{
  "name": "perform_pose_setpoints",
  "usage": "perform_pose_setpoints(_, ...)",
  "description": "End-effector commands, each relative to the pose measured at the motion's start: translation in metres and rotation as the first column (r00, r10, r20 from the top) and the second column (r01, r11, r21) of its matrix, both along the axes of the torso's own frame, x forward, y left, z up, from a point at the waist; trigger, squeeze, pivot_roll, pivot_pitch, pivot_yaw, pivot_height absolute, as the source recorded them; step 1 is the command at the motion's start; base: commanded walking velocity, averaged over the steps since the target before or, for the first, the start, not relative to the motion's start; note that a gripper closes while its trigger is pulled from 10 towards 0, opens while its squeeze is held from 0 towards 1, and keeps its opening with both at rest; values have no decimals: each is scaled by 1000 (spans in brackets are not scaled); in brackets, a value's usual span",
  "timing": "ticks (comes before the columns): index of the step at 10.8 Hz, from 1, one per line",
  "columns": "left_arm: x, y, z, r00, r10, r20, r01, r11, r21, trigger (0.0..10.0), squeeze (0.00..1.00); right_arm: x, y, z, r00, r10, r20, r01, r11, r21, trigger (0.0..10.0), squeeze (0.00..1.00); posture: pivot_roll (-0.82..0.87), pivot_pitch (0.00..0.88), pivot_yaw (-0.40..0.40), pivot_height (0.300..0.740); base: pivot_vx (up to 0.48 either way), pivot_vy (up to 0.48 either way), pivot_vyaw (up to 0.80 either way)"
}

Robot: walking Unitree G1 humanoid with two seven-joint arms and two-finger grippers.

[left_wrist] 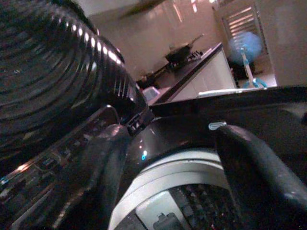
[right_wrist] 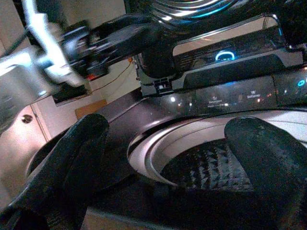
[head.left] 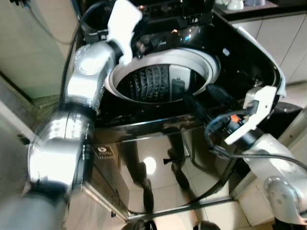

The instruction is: Clothes washing

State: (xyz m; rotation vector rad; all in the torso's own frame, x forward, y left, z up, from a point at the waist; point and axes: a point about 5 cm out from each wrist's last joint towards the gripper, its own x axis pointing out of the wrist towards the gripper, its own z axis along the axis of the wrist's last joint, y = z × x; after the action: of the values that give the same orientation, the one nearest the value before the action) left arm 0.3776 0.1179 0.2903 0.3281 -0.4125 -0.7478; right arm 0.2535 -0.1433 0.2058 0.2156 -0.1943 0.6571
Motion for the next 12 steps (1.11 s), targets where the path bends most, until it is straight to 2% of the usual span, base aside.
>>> perform_pose_setpoints(1,-14,-1,1,1000,-11,14,11,1000,-16,10000,1000,5,3,2,1000,-12,26,12,1000,-7,10000,0,-192,0,128,740,0,0,0)
perform_pose_setpoints(2,-29,-3,-8,1000,4,17,-3,998,-62,10000,200,9,3,1,999,-31,41,31,999,-20,10000,0,-180,0,121,740,0,0,0)
perform_pose_setpoints(3,-43,0,-36,993,105,-61,-115,976,-185,10000,0,22,0,-2,981,-170,91,177,981,-77,10000,0,-156,0,100,740,0,0,0)
perform_pose_setpoints(4,-61,-1,-59,973,195,-121,-220,945,-241,10000,0,32,-5,-6,945,-307,110,316,945,-80,10000,0,-125,0,67,740,0,0,0)
perform_pose_setpoints(5,-69,-1,-62,970,216,-110,-236,943,-236,10000,0,32,-4,-8,941,-320,111,329,941,-77,10000,0,-115,0,56,740,0,0,0)
perform_pose_setpoints(6,-78,-1,-71,959,243,-146,-272,933,-235,10000,0,32,-1,-11,931,-340,130,353,931,-92,10000,0,-103,0,43,740,0,0,0)
perform_pose_setpoints(8,-87,9,-106,891,352,-288,-416,886,-205,10000,0,41,-5,-16,892,-422,162,440,893,-98,10000,0,-99,0,22,740,0,0,0)
perform_pose_setpoints(9,-88,10,-116,865,379,-330,-451,874,-180,10000,0,44,-5,-17,883,-439,167,458,883,-97,10000,0,-99,0,22,740,0,0,0)
perform_pose_setpoints(10,-95,25,-157,767,483,-422,-562,823,-80,10000,0,56,2,-27,882,-445,155,466,873,-144,10000,0,-97,0,-2,740,0,0,0)
perform_pose_setpoints(11,-101,26,-164,733,510,-449,-603,794,-83,10000,0,64,4,-39,880,-466,94,476,866,-153,10000,0,-87,0,-14,740,0,0,0)
perform_pose_setpoints(12,-100,26,-156,730,536,-425,-627,772,-104,10000,0,66,6,-46,881,-468,68,473,865,-168,10000,0,-83,0,-18,740,0,0,0)
